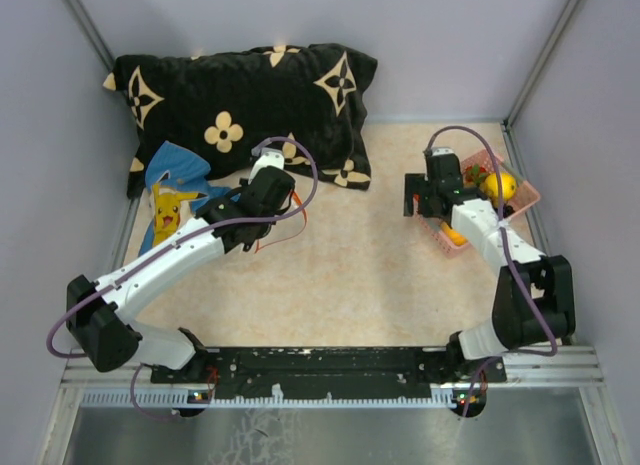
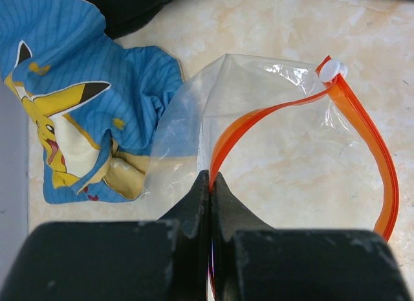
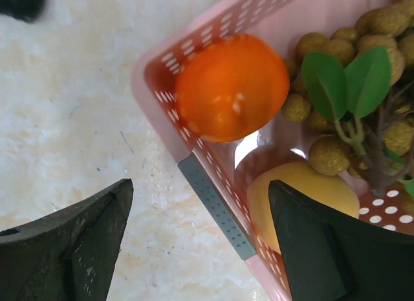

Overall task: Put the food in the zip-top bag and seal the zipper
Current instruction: Move the bin to the center of the board, then pick up the fake fruit from the bin.

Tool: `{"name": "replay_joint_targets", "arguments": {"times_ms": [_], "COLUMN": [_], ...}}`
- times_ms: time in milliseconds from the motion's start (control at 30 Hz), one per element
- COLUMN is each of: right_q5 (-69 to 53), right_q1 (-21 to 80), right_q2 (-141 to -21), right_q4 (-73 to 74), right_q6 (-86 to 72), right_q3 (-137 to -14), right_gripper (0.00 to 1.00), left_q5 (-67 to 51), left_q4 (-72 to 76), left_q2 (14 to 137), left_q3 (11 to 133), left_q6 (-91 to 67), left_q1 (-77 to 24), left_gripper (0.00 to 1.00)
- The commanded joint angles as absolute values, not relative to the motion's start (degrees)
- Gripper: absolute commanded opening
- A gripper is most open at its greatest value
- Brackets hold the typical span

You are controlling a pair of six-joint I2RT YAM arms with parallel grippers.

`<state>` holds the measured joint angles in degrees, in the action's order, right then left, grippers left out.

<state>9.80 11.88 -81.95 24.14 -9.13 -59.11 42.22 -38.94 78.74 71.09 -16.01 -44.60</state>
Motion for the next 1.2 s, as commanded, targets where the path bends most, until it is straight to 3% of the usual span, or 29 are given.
{"name": "replay_joint_targets", "arguments": {"times_ms": [0,200,567,733,900,1067,1167], "right_q5": [8.27,1.81,-2.46,-5.12,1.94,8.22,6.06], "right_q1": [12.13,15.06,25.74,27.07,26.86,24.73,21.99], "right_q2": [-83.70,-85.00,-89.14,-88.30,-86.39,-87.00,-87.57], "right_q4": [25.17,26.42,28.11,32.87,40.82,43.36,41.85], "right_q6": [-8.14,-12.33,-19.46,-11.94,1.90,15.61,23.30], "right_q3": [-57.87,-56.70,-64.22,-71.74,-78.31,-79.94,-79.65], "right_gripper": [0.86,0.80,0.80,0.80,0.81,0.82,0.80], "left_q5": [41.68,41.74,41.40,41.27,41.04,40.79,40.53], "left_q4": [-37.92,-38.07,-38.06,-37.68,-37.31,-36.56,-36.38], "left_q2": [77.87,77.94,77.54,77.43,77.41,77.27,77.41], "left_q3": [70.92,70.49,70.66,70.50,70.47,70.05,70.13], "left_q6": [-15.36,-15.23,-14.85,-14.46,-13.86,-12.80,-12.28], "left_q1": [-44.45,-44.47,-44.47,-44.43,-44.45,-44.47,-44.47], "left_gripper": [0.00,0.00,0.00,0.00,0.00,0.00,0.00]}}
